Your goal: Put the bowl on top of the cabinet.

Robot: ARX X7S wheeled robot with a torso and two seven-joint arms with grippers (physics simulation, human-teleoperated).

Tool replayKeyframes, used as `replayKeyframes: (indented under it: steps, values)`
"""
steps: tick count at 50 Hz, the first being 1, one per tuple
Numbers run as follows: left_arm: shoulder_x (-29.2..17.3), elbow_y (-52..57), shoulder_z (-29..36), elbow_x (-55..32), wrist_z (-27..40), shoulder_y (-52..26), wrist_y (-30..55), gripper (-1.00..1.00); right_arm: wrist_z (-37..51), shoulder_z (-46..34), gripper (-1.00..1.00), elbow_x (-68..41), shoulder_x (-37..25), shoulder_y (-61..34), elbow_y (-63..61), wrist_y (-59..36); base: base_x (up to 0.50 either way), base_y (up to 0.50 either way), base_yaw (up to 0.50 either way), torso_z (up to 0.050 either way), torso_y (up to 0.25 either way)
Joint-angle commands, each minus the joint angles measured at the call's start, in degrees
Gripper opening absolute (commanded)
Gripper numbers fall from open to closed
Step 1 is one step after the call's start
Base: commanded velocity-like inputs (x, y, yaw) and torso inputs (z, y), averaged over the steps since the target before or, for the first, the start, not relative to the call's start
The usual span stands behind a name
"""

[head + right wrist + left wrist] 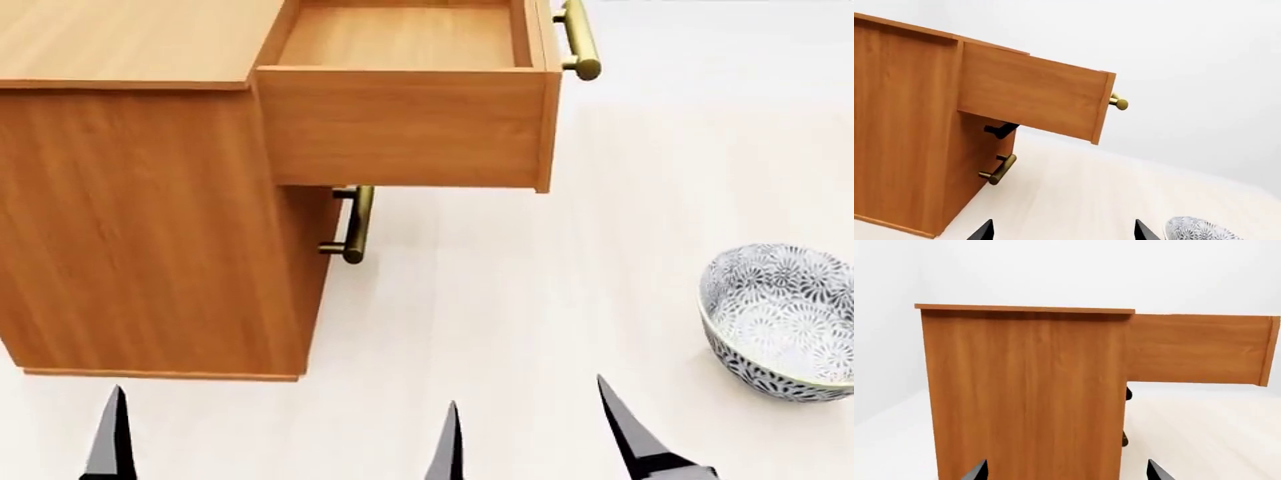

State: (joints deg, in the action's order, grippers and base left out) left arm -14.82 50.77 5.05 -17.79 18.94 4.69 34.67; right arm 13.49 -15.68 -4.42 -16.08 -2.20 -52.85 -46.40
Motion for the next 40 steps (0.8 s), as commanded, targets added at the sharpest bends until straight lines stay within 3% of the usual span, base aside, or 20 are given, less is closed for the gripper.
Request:
replayKeyframes:
  steps: [1, 21, 40]
  values:
    - [-0.35, -0.37, -0.34, -0.17, 0.43, 0.11, -0.55, 1.0, 0.58, -2.68, 1.0, 1.79, -1.36, -0.29, 0.54, 0.77, 0.47, 0.0, 0.0, 0.0, 0.0]
    - [-0.97, -1.72, 0.03, -0.26, 0.52, 0.47, -2.09, 1.0, 1.43, -4.18, 1.0, 2.7, -1.68, -1.06, 2.75, 0.15, 0.47, 0.02, 0.0, 0.0, 0.001]
    - [-1.48, -3.46, -0.01, 0.01, 1.27, -0.7, -2.61, 1.0, 0.64, -2.03, 1.0, 0.81, -2.56, -0.49, 2.92, 0.8, 0.0, 0.0, 0.0, 0.0, 0.0]
